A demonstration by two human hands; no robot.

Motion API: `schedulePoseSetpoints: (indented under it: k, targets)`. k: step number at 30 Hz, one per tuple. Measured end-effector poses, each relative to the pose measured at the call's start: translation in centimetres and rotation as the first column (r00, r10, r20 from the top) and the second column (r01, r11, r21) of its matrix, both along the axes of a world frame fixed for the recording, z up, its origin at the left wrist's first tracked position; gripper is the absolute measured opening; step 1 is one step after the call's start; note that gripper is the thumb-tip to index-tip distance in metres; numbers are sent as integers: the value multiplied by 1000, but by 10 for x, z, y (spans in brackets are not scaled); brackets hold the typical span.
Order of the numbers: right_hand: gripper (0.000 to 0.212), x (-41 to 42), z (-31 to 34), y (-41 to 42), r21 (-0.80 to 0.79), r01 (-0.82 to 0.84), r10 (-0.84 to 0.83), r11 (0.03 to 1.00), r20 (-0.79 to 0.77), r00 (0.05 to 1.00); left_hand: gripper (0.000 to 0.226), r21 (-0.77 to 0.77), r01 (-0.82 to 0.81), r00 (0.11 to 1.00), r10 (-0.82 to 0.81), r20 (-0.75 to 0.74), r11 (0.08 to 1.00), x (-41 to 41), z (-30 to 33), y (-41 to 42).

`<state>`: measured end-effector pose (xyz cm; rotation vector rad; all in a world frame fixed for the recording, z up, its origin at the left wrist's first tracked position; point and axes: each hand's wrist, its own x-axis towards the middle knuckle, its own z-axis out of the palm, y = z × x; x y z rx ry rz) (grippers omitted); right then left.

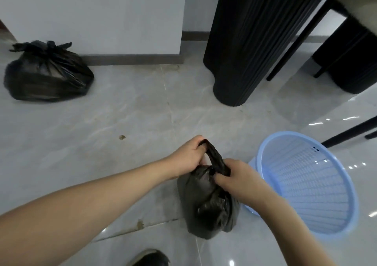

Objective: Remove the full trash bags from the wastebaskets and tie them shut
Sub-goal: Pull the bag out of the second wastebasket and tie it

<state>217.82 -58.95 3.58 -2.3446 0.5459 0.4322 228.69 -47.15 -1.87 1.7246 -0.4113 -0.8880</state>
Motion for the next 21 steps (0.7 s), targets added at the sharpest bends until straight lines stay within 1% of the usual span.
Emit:
schedulePoseSetpoints:
  k: [1, 2, 3, 4, 5, 7, 8, 9, 10, 11, 12, 13, 14, 15, 16, 17, 18, 19, 20, 21]
  targets:
    - [17, -3, 1, 3, -165, -10, 20, 986, 57, 998, 23, 7, -22, 1000, 22, 15, 1000, 0, -3, -2]
    - [15, -7, 1, 7, -310, -20, 62, 951, 126, 990, 23, 7, -24, 1000, 24, 15, 1000, 0, -4, -3]
    - [11, -12, 2, 12, -437, -24, 125, 899, 205, 971, 22, 10, -4, 1000, 4, 9, 1000, 1, -5, -5]
    - [7, -16, 3, 17, -520, -14, 179, 854, 269, 946, 21, 24, 31, 999, -31, 8, 999, 1, -5, -8]
    - [9, -20, 5, 21, -549, 6, 204, 836, 321, 925, 20, 47, 70, 997, -71, 17, 996, 1, -5, -10]
    - [25, -26, 6, 22, -545, 27, 209, 838, 365, 907, 15, 98, 110, 993, -115, 39, 989, 2, -4, -13]
    - [25, -28, 6, 21, -560, 22, 226, 828, 369, 902, 12, 110, 113, 993, -118, 31, 987, 3, -3, -12]
    - [19, -29, 6, 20, -575, 18, 235, 818, 364, 901, 16, 104, 116, 993, -116, -10, 988, 4, -1, -9]
    - [10, -30, 6, 19, -571, 27, 211, 820, 347, 914, 29, 63, 133, 988, -127, -86, 989, 5, 1, -5]
    - [4, -29, 5, 16, -545, 50, 161, 837, 333, 929, 41, -12, 158, 974, -158, -164, 987, 6, 3, 0]
    - [5, -29, 4, 13, -490, 71, 102, 869, 317, 943, 49, -81, 176, 964, -189, -185, 981, 6, 4, 5]
    - [8, -29, 2, 9, -406, 86, 45, 910, 302, 952, 54, -125, 197, 964, -215, -154, 972, 6, 5, 11]
    - [10, -28, 0, 5, -312, 107, -12, 944, 291, 957, 59, -128, 238, 964, -250, -89, 963, 5, 5, 15]
    - [11, -25, -1, 2, -216, 132, -70, 967, 273, 959, 60, -75, 303, 953, -304, 1, 950, 3, 4, 17]
    - [14, -23, -1, -2, -107, 169, -139, 980, 243, 960, 56, 32, 377, 919, -378, 109, 926, 0, 3, 17]
    - [18, -22, -1, -4, 27, 220, -221, 975, 197, 955, 47, 150, 423, 868, -447, 215, 894, -3, 0, 16]
    - [21, -22, 1, -5, 185, 272, -298, 944, 133, 945, 36, 242, 427, 817, -486, 311, 872, -6, -3, 14]
    - [22, -24, 2, -5, 326, 318, -354, 890, 56, 934, 25, 289, 399, 779, -488, 394, 870, -8, -4, 12]
    - [22, -26, 3, -6, 432, 358, -390, 827, -17, 921, 17, 304, 356, 758, -463, 459, 884, -9, -5, 10]
    - [21, -30, 5, -7, 504, 394, -416, 768, -75, 906, 15, 304, 307, 734, -428, 527, 902, -9, -6, 9]
